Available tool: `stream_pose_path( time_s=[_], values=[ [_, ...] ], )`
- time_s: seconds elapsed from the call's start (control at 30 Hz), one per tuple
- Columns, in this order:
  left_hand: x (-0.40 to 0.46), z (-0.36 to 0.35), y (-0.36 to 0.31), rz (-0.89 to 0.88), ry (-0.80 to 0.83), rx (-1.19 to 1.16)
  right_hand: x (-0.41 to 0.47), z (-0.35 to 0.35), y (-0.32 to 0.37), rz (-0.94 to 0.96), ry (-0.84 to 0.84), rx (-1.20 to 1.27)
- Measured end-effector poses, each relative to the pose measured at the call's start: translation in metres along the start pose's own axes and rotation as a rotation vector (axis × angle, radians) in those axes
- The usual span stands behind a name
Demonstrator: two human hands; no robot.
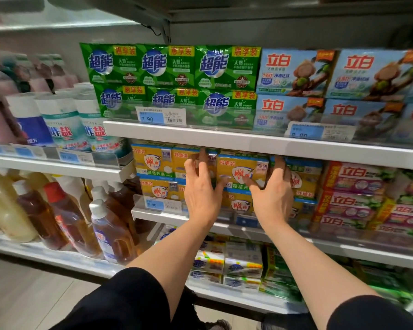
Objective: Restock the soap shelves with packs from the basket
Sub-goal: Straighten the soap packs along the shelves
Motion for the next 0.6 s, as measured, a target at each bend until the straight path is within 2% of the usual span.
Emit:
stream_pose_path(
  time_s=[0.1,0.17,0.3,0.4,0.6],
  values=[
    [0.01,-0.002,0.007,0.037,0.075,0.098,-0.003,-0.009,0.0,0.022,0.046,-0.115],
    [0.016,-0.001,0.007,0.01,0.09,0.129,-0.003,-0.023,-0.003,0.012,0.105,-0.102],
    [0.023,0.008,0.004,-0.078,0.053,0.046,0.0,-0.032,-0.001,0.039,0.097,-0.14],
    [0.024,0.009,0.005,-0.082,0.038,0.024,0.0,-0.027,0.002,0.086,0.043,-0.256],
    [0.017,0.009,0.006,-0.148,0.029,0.068,-0.004,-0.04,-0.001,0.036,0.094,-0.13]
  ],
)
Point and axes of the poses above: each hand's wrist, its own x-axis towards the middle knuckle, its own z-axis out of the back of the hand, y = z × x, the point moved 8 cm from there along x, towards the middle knuckle, and after that the axes turned 13 degrees about z, right-handed, at the moved point
